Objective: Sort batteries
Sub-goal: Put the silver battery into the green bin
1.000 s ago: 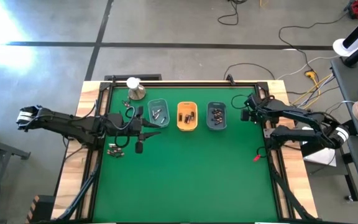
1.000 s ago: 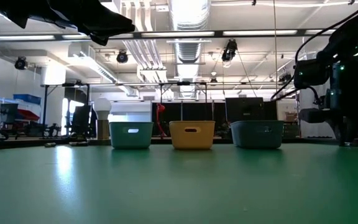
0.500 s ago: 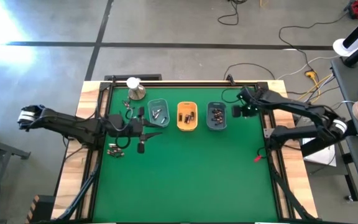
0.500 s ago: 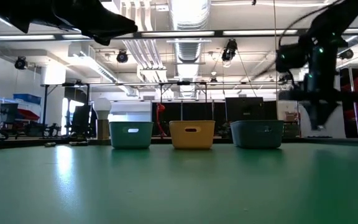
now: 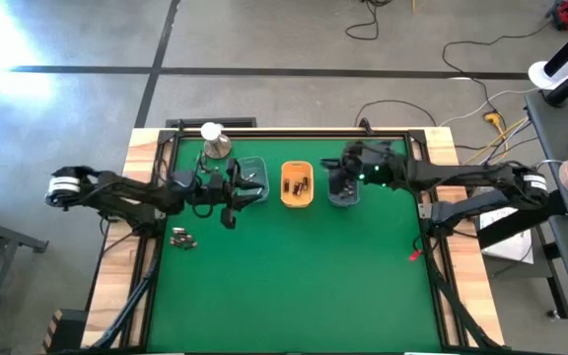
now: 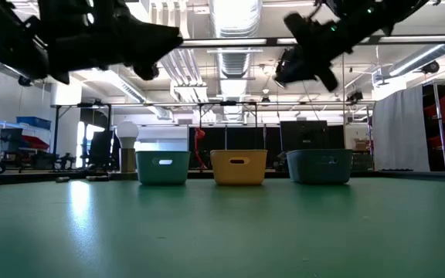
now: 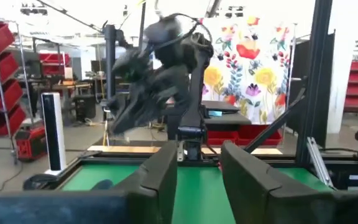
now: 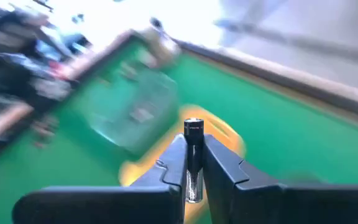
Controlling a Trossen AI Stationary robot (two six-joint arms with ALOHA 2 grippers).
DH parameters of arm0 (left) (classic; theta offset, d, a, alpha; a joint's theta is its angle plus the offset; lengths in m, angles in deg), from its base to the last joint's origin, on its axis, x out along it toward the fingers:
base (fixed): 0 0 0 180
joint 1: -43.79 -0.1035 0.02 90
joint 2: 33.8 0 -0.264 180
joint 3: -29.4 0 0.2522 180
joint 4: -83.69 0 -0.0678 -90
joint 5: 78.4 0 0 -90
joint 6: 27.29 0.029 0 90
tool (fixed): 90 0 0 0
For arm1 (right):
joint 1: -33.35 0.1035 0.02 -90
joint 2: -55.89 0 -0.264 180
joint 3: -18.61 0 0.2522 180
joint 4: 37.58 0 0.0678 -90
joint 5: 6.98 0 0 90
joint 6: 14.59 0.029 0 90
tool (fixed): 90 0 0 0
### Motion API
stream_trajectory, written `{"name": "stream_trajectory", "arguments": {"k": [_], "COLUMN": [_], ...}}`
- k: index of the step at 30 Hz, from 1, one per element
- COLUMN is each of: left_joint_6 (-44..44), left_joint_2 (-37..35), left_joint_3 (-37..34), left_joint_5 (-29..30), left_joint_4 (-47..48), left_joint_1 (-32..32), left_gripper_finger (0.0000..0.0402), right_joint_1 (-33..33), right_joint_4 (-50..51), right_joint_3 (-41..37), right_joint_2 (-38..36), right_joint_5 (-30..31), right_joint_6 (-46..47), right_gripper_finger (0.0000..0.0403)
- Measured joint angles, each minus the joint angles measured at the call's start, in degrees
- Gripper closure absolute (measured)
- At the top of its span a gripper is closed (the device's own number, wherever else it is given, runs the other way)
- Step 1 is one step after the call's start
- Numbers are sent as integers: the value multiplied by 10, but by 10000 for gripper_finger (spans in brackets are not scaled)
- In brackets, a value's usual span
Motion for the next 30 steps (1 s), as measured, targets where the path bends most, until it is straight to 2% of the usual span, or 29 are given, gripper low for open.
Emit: {"name": "stream_trajectory", "arguments": {"k": [4,7,9,12,15,21,30], "left_joint_6": [-27,-36,-29,-10,-20,-66,-112], "left_joint_2": [78,124,149,179,197,228,307], "left_joint_3": [20,43,57,68,72,74,143], "left_joint_5": [-2,-6,-12,-55,-61,-50,-56], "left_joint_4": [-77,-87,-89,-96,-123,-172,-212], "left_joint_1": [0,0,0,0,0,-7,10], "left_gripper_finger": [260,239,235,239,246,248,248], "right_joint_1": [47,73,86,104,122,144,144], "right_joint_4": [-184,-287,-335,-395,-450,-467,-461], "right_joint_3": [0,0,0,-1,-1,-1,0], "right_joint_2": [54,97,126,160,176,179,186], "right_joint_5": [0,-6,-17,-31,-51,-61,-58], "right_joint_6": [-72,-118,-145,-172,-197,-228,-233], "right_gripper_finger": [376,376,376,376,376,376,376]}}
